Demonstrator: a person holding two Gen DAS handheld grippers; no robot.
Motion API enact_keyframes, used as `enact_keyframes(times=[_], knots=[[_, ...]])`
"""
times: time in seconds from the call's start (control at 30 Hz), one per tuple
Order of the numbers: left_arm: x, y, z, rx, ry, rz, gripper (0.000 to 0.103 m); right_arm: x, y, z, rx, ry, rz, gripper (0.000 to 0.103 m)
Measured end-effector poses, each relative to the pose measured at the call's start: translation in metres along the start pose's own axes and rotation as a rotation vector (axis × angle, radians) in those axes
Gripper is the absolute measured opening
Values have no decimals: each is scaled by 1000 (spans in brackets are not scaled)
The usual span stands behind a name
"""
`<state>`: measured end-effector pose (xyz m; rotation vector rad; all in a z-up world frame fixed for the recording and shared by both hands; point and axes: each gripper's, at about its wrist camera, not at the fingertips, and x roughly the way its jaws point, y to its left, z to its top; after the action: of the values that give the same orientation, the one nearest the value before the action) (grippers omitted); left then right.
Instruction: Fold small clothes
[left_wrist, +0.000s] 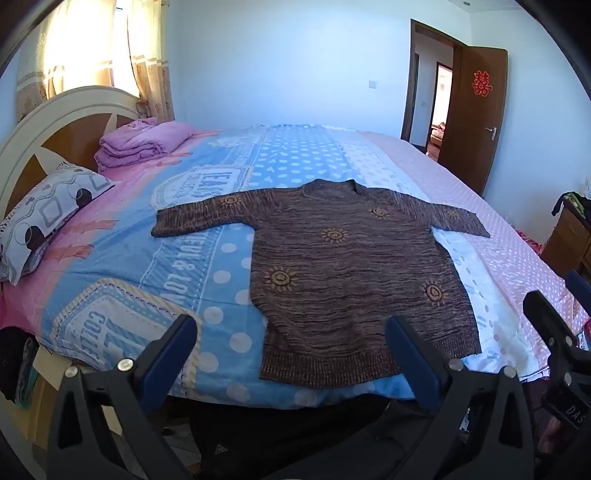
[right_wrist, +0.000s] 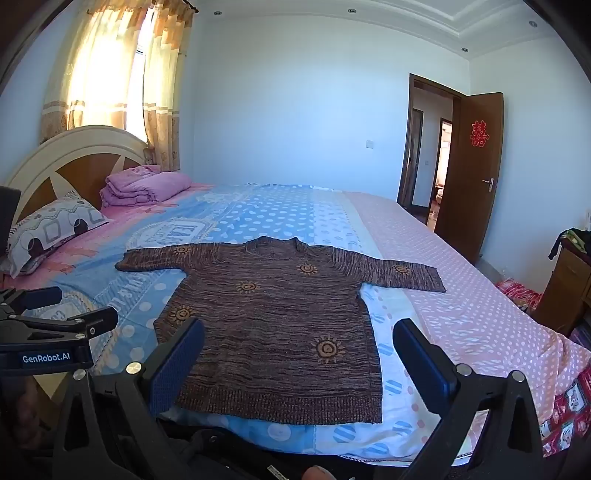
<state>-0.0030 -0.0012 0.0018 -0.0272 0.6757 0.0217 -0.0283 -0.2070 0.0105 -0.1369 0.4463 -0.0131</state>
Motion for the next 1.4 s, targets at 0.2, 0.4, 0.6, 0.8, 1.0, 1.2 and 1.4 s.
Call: enact_keyframes(times=[0.2, 0.4, 0.6, 0.8, 1.0, 1.2, 1.4], knots=[[2, 0, 4, -7, 42, -7, 103, 0, 1, -1, 4, -7, 4, 102], [10, 2, -3, -14, 43, -5, 103, 3, 6, -6, 6, -6, 8, 102], [6, 2, -1, -8, 38, -5, 103, 6, 2, -6, 15, -3, 20, 102], [7, 3, -2, -7, 39, -4, 103, 5, 2, -7, 24, 0, 35, 102], [7, 2, -2, -7, 43, -6, 103, 7, 0, -6, 32, 3, 36, 102], [7, 1, -2, -6, 44, -5, 103, 7, 0, -6, 30, 4, 40, 102], [7, 0, -2, -5, 44, -5, 103, 7, 0, -6, 29, 2, 39, 102]])
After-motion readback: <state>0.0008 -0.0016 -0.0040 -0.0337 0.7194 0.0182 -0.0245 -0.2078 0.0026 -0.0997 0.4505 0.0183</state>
